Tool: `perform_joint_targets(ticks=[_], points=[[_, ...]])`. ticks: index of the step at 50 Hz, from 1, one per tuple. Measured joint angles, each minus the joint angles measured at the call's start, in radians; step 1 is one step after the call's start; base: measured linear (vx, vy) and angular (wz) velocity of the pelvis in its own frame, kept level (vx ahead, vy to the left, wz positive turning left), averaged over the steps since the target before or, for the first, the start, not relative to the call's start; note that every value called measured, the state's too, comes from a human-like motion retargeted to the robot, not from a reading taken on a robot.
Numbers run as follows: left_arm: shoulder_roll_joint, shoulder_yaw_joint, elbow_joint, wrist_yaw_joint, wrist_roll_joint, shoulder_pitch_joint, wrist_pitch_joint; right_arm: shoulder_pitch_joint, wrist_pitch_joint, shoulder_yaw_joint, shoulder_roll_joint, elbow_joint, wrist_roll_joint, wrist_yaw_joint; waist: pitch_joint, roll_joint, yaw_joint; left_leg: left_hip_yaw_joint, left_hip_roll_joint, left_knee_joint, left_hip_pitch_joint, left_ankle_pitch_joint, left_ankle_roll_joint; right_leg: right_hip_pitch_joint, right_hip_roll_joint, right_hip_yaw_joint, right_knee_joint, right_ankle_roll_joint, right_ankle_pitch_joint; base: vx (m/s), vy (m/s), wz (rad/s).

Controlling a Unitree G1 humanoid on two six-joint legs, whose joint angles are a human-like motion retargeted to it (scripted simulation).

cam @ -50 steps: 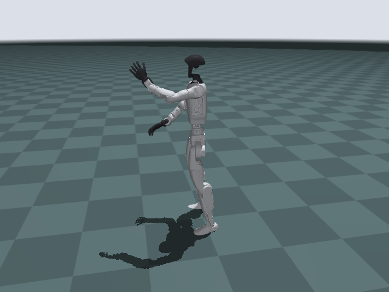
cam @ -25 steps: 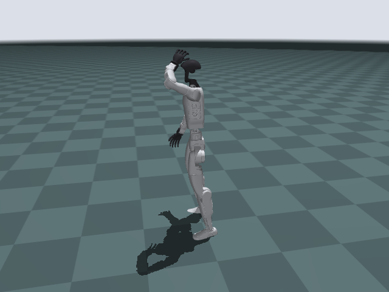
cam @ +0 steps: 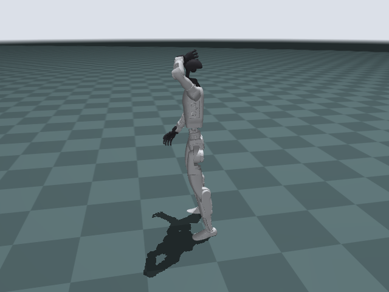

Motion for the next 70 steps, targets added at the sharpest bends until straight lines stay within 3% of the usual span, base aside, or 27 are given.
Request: perform_joint_targets(ticks=[33, 52, 59, 70], points=[[0.031, -0.064, 0.083, 0.011, 0.227, -0.085, 0.106, 0.011, -0.011, 0.005, -0.025, 0.026, -0.042, 0.05, 0.019, 0.013, 0.003, 0.009, 0.006, 0.003, 0.009, -0.003, -0.004, 0.006, 0.007, 0.008, -0.002, 0.0, 0.001, 0.0, 0.0, 0.0], [0.024, -0.036, 0.074, 0.028, 0.169, -0.008, 0.087, -0.013, -0.008, -0.006, -0.025, 0.019, -0.053, 0.049, 0.058, 0.016, -0.023, 0.015, 0.001, 0.003, 0.013, 0.0, 0.002, 0.003, 0.003, 0.018, 0.002, 0.0, 0.005, 0.0, 0.0, 0.0], [-0.029, 0.044, 0.115, -0.012, -0.042, 0.137, 0.019, -0.053, 0.011, 0.011, -0.037, 0.032, -0.038, 0.05, 0.081, 0.0, -0.041, 0.004, -0.011, 0.003, 0.02, 0.001, 0.017, 0.013, -0.012, 0.013, 0.008, 0.0, 0.001, 0.0, 0.0, 0.0], [-0.217, 0.222, 0.287, -0.258, -0.539, 0.463, -0.112, -0.128, 0.032, 0.021, -0.031, 0.058, 0.028, 0.047, 0.1, -0.055, -0.073, -0.004, -0.024, 0.009, 0.036, -0.004, 0.042, 0.032, -0.026, 0.012, 0.015, 0.0, -0.006, 0.0, 0.0, 0.0]])
